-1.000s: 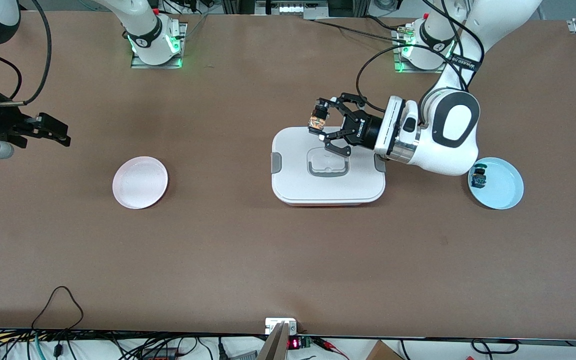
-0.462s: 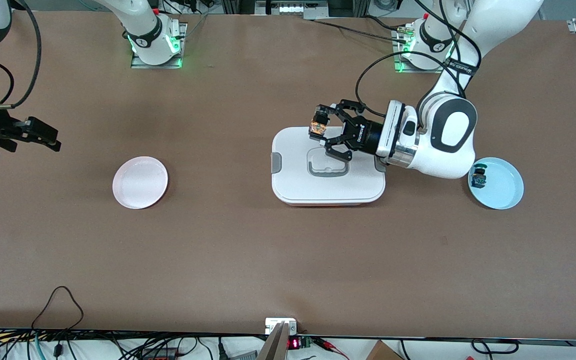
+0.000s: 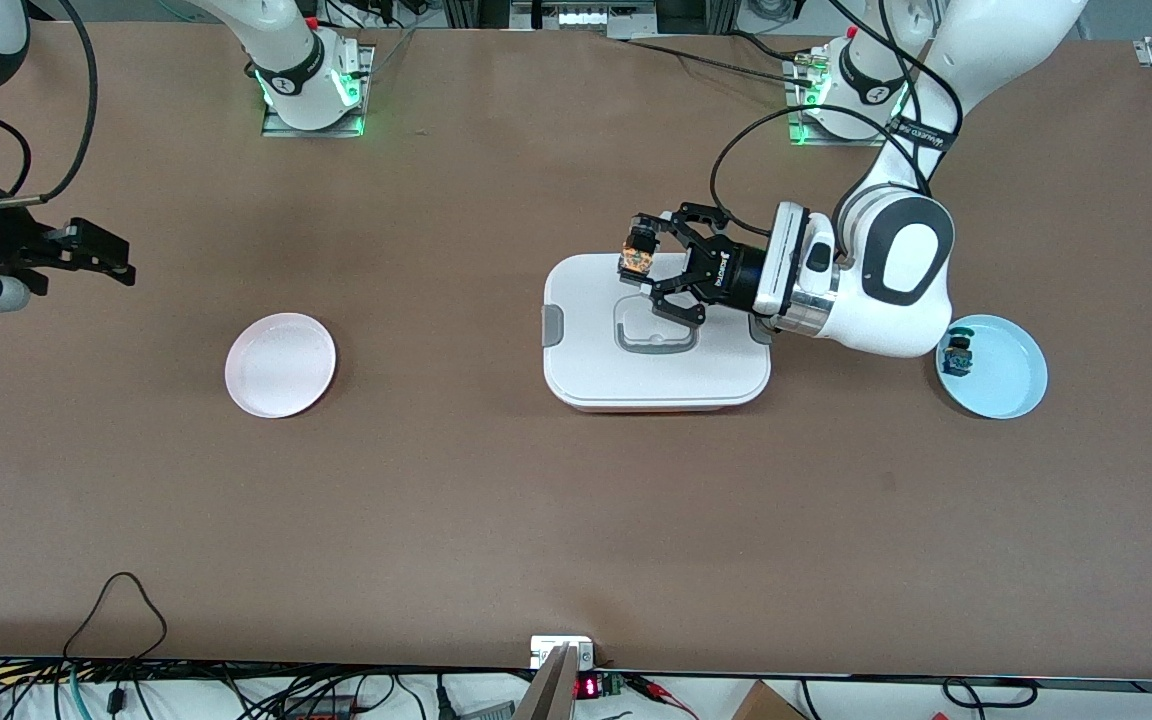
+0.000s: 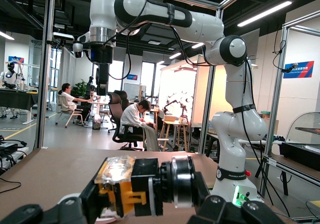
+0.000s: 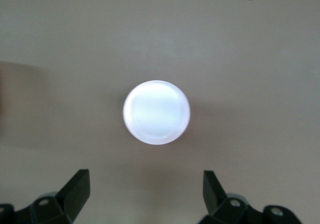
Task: Transfer orange switch to right arm and place
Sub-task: 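Hold the switch above the box while the right gripper reaches it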
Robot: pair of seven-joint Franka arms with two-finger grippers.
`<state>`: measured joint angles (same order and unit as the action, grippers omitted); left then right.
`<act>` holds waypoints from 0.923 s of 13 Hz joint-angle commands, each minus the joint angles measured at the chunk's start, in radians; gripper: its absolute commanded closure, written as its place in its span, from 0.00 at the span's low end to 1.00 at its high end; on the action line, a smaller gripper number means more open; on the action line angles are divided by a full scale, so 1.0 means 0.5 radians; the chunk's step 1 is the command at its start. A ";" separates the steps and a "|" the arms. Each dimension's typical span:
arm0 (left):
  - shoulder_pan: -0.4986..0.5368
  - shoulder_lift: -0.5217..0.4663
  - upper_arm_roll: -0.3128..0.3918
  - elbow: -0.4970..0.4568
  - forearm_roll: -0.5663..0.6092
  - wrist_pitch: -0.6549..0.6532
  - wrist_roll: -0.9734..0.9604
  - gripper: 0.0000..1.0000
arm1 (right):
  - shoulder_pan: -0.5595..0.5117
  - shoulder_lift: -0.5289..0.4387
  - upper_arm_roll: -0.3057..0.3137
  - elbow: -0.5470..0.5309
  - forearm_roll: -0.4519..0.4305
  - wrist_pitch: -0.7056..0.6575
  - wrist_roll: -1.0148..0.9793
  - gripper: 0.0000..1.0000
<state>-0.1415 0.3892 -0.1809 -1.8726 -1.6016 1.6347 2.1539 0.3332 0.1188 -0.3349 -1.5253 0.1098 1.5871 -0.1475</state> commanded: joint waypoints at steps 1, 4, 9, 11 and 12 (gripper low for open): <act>-0.012 -0.002 0.009 -0.041 -0.070 0.010 0.122 1.00 | 0.006 -0.008 0.004 -0.045 0.505 -0.182 -0.122 0.00; -0.015 0.001 0.012 -0.044 -0.064 0.010 0.122 1.00 | -0.043 0.078 0.001 -0.210 1.235 -0.244 -0.480 0.00; -0.011 0.001 0.012 -0.050 -0.058 0.047 0.187 1.00 | 0.115 0.207 0.010 -0.860 2.659 -0.113 -1.036 0.00; -0.011 -0.002 0.012 -0.068 -0.058 0.047 0.184 1.00 | 0.406 0.189 0.010 -0.989 3.067 0.211 -1.067 0.00; -0.011 -0.002 0.012 -0.068 -0.058 0.044 0.184 1.00 | 0.553 0.189 0.013 -1.005 3.245 0.398 -1.107 0.00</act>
<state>-0.1415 0.3917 -0.1798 -1.8886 -1.6016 1.6569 2.1808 0.4856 0.2607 -0.3223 -1.9761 1.6106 1.6486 -0.6795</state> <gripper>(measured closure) 0.273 0.000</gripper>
